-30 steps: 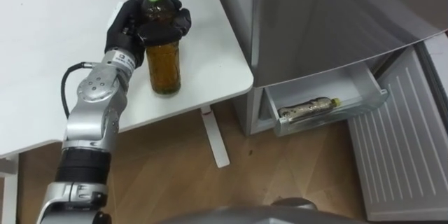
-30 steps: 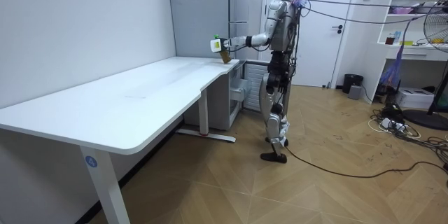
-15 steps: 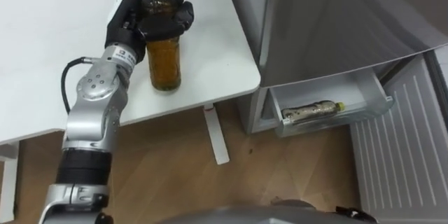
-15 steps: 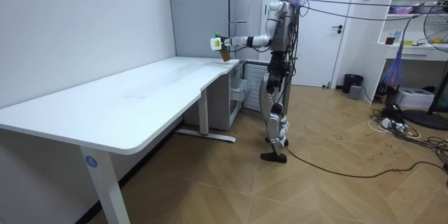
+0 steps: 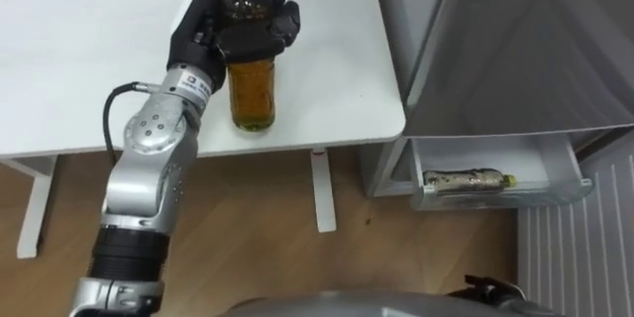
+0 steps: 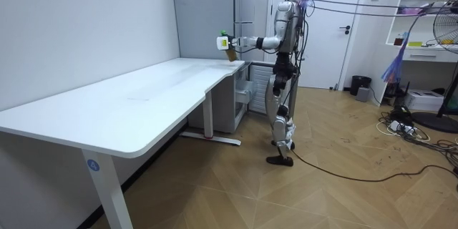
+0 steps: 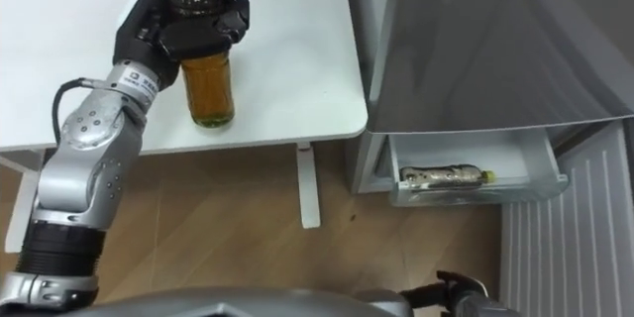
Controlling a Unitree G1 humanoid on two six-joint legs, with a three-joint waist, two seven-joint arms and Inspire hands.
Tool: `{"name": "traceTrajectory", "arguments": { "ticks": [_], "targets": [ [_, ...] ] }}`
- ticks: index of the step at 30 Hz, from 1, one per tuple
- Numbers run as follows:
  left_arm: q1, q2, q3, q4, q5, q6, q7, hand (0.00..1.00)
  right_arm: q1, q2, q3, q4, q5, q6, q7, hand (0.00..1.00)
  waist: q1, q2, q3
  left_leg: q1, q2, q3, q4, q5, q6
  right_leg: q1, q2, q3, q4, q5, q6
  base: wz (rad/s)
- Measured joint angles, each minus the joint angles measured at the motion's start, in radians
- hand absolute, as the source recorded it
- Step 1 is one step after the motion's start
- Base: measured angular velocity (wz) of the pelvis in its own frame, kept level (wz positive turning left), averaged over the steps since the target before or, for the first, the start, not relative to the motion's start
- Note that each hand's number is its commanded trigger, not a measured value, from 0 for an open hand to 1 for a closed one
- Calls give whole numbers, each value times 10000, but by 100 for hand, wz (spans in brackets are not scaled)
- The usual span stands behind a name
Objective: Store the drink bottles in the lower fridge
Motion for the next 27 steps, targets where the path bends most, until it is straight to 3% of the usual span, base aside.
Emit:
{"name": "traceTrajectory", "arguments": {
  "ticks": [12, 16, 27],
  "targets": [
    [765, -302, -299, -234, -886, -49, -10, 100, -375, 851, 834, -1247, -262, -389, 763, 0, 266, -282, -36, -100, -1, -121, 85, 23, -23, -5, -11, -283, 2, 0, 0, 2],
    [782, -402, -557, -234, -941, -194, -8, 100, -417, 904, 1191, -1591, -275, -382, 867, 0, 279, -389, -37, -194, -34, -233, 161, 23, -23, -3, -42, -433, 3, 0, 0, 13],
    [865, -389, -1588, -233, -1295, -199, -281, 100, -441, 881, 2143, -3209, -297, -276, 1464, 0, 264, -390, -34, -437, -118, -245, 336, 52, 27, -44, -137, -605, 0, -6, 9, 5]
  ]
}}
